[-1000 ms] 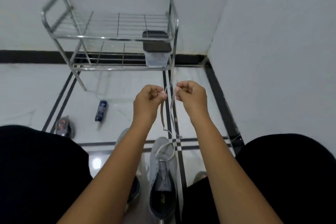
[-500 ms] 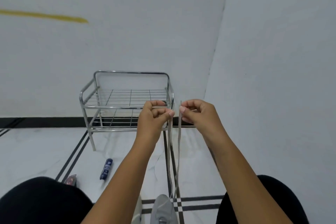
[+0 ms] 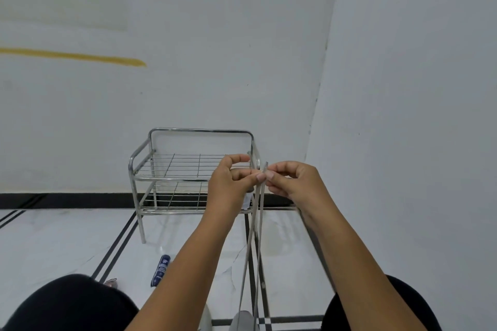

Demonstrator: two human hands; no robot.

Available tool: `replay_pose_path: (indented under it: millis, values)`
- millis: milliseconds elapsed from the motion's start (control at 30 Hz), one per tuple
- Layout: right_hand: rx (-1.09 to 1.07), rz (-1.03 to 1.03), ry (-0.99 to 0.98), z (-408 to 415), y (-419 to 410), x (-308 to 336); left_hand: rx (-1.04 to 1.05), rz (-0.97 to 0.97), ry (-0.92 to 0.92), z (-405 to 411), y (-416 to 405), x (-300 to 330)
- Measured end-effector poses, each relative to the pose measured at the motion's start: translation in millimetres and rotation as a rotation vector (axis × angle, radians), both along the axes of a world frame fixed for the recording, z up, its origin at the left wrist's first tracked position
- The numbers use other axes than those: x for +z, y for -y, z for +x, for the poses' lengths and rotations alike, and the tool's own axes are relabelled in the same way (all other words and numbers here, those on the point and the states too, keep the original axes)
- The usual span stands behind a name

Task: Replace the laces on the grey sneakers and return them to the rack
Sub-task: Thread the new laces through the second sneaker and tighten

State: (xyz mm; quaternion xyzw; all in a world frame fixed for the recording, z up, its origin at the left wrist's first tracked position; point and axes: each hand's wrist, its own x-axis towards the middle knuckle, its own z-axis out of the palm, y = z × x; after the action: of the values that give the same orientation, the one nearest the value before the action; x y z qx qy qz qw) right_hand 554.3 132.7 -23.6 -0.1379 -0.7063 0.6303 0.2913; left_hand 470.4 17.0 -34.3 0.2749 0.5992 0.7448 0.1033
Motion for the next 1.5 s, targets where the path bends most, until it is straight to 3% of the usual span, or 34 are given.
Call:
replay_pose_path:
  millis: [567,767,1133,1300,1500]
  values:
    - [0.032,-0.003,0.056,-2.0,-3.3,6.5,-0.031,0.092,0.115,-1.5,-11.1,-10.4]
    - [0.062,-0.066,0.054,-3.4,-2.0,7.3,-0.017,0.047,0.027,-0.7,-13.5,-13.0]
    - [-0.034,0.124,0.083,-8.9,4.3,18.6,-0.008,-0.074,-0.081,-2.4,-12.9,-18.6]
    - [-0.083,0.032,0.042,-5.6,-2.0,23.0,-0.012,-0.093,-0.007,-5.3,-9.4,-18.3]
    - [0.019,0.163,0.134,-5.7,-2.7,18.2,-0.039,-0.088,0.012,-9.6,-5.3,-15.4]
